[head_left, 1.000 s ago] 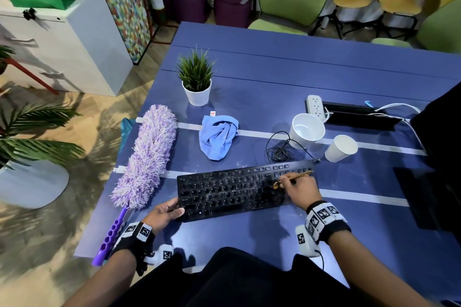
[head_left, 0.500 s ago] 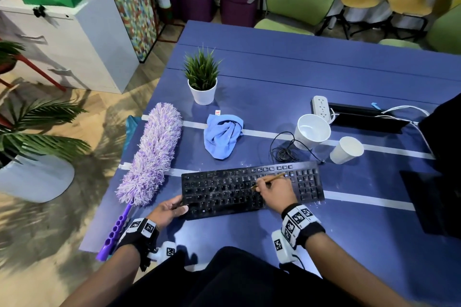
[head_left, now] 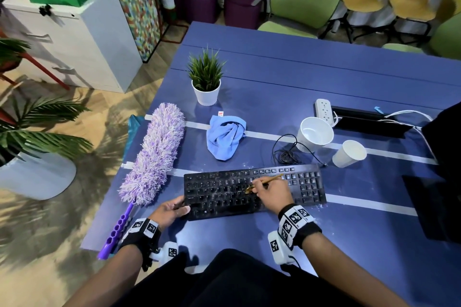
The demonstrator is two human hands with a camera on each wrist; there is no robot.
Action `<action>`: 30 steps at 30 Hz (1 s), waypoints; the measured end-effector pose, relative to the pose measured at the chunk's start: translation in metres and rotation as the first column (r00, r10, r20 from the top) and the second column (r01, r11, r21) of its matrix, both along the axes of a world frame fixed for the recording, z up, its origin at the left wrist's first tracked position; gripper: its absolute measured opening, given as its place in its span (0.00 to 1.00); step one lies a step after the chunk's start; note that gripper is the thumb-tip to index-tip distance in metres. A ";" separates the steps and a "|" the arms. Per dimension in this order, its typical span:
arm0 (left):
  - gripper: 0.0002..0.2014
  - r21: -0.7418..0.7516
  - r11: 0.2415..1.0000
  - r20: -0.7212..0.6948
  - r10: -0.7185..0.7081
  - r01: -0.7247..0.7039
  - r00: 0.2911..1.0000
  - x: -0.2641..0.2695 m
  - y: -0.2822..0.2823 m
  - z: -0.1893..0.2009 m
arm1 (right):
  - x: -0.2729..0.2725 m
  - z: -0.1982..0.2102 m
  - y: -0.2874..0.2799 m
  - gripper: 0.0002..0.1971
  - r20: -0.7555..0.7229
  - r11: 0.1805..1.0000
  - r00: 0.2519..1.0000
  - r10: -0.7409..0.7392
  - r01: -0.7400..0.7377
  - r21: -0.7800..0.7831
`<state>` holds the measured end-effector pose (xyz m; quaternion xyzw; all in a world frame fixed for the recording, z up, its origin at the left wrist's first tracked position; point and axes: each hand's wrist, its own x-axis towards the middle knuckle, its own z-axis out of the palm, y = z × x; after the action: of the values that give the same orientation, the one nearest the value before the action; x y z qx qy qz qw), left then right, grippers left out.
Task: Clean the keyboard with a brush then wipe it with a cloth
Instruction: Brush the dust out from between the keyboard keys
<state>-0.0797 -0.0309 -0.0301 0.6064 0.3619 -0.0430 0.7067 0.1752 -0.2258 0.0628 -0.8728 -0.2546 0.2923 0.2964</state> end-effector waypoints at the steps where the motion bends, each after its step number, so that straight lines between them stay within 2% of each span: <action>1: 0.22 0.008 1.000 0.008 -0.016 0.016 1.000 0.001 -0.001 0.002 | 0.001 0.000 0.001 0.15 0.003 1.000 1.000 -0.007 0.007 0.020; 5: 0.24 0.009 0.999 0.030 -0.039 0.039 0.999 0.001 -0.003 0.010 | -0.020 0.007 0.017 0.16 0.025 0.987 0.987 0.158 -0.157 -0.014; 7: 0.25 0.013 0.999 0.021 -0.033 0.033 0.999 0.000 -0.003 0.008 | -0.027 0.004 0.024 0.16 -0.027 0.983 0.983 0.184 -0.184 -0.004; 13: 0.29 0.040 0.996 -0.019 -0.073 0.074 0.997 -0.004 0.001 0.003 | -0.001 0.007 0.013 0.14 0.003 1.000 1.000 0.031 -0.031 0.000; 16: 0.31 0.051 0.995 -0.034 -0.082 0.084 0.996 -0.001 -0.001 0.012 | 0.002 -0.001 0.009 0.14 -0.040 0.999 0.999 0.023 -0.022 0.026; 18: 0.26 0.066 0.993 -0.056 -0.093 0.096 0.994 0.000 -0.002 0.014 | -0.006 -0.008 0.015 0.14 -0.049 0.998 0.998 0.047 -0.045 0.045; 20: 0.22 0.083 0.991 -0.077 -0.095 0.101 0.993 0.000 -0.003 0.015 | -0.017 -0.009 0.027 0.13 -0.059 0.993 0.994 0.093 -0.088 0.073; 24: 0.21 0.082 0.994 -0.083 -0.072 0.079 0.994 0.000 -0.003 0.013 | -0.042 -0.008 0.055 0.13 -0.110 0.976 0.972 0.210 -0.201 0.081; 30: 0.17 0.057 0.998 -0.042 -0.030 0.032 0.999 0.003 -0.007 0.018 | -0.078 -0.004 0.085 0.14 -0.110 0.920 0.913 0.392 -0.386 0.067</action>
<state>-0.0772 -0.0376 -0.0122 0.6312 0.3680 -0.0559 0.6805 0.0974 -0.1412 0.0593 -0.7787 -0.4111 0.3922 0.2663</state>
